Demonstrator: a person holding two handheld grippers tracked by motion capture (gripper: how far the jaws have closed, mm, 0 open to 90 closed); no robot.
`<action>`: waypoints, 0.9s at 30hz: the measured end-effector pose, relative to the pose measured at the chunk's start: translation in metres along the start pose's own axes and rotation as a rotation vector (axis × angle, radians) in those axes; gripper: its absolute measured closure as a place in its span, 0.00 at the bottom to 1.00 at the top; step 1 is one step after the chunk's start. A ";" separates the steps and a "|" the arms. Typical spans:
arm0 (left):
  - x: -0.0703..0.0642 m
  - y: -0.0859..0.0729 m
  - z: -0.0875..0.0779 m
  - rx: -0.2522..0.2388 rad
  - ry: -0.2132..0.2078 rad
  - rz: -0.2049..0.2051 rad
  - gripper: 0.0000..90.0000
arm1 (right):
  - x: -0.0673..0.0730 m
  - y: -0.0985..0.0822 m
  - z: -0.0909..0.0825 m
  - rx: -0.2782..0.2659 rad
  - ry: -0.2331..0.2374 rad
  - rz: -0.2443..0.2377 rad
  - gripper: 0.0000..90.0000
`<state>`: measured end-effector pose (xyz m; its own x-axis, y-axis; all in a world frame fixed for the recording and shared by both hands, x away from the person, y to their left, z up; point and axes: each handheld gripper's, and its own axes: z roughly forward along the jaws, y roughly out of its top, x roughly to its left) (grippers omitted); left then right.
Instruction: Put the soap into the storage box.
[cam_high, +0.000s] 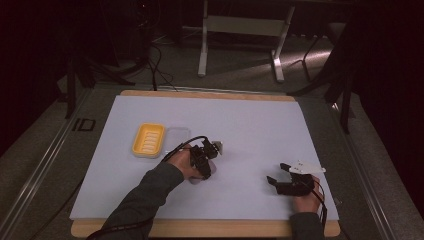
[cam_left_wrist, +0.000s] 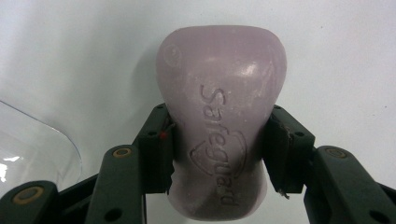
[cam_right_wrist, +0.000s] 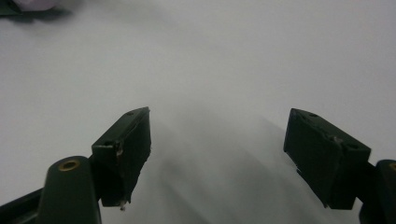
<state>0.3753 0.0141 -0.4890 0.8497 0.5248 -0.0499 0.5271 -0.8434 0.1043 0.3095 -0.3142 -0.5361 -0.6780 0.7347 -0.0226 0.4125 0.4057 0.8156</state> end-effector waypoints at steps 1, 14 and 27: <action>0.001 0.000 0.000 -0.001 -0.001 -0.004 0.55 | 0.000 0.000 0.000 0.000 0.000 0.000 0.25; 0.009 0.002 -0.008 -0.004 0.018 -0.024 0.55 | 0.000 0.000 0.000 0.000 0.001 0.000 0.25; 0.020 -0.003 -0.015 -0.025 0.017 -0.059 0.55 | 0.000 0.000 0.000 0.001 0.001 0.000 0.25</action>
<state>0.3907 0.0288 -0.4751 0.8166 0.5758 -0.0401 0.5757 -0.8078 0.1266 0.3095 -0.3142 -0.5361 -0.6782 0.7346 -0.0220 0.4131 0.4058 0.8153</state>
